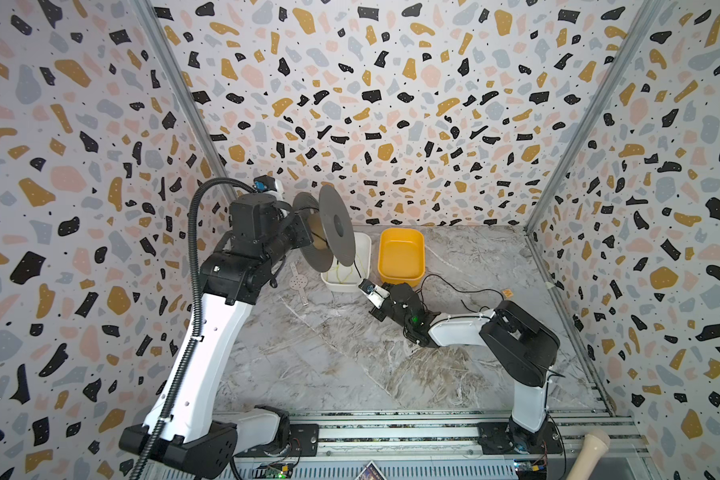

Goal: Wrap the cables

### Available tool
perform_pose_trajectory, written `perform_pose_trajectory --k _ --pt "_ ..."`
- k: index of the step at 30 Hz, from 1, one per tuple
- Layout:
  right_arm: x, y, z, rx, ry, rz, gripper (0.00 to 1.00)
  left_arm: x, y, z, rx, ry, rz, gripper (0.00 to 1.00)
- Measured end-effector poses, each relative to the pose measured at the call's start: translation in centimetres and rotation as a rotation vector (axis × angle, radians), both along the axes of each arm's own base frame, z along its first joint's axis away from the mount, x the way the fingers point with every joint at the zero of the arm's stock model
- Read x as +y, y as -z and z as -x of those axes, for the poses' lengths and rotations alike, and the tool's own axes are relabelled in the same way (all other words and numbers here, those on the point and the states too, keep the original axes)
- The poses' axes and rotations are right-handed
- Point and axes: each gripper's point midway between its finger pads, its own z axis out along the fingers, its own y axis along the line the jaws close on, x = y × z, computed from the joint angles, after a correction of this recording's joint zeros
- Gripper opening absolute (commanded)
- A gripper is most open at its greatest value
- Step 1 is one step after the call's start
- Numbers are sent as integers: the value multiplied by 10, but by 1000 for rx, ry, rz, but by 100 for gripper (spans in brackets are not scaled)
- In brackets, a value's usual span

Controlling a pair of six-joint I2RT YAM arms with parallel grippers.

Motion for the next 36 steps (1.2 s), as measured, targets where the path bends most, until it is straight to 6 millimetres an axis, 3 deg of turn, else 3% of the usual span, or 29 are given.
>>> perform_pose_trajectory --k 10,29,36 --pt "23 -22 61 -39 -61 22 0 11 64 -12 119 -103 8 0" --pt "39 6 90 58 -102 101 0 15 45 -15 66 -133 21 0" --pt "55 11 122 84 -174 123 0 13 63 -20 120 -131 5 0"
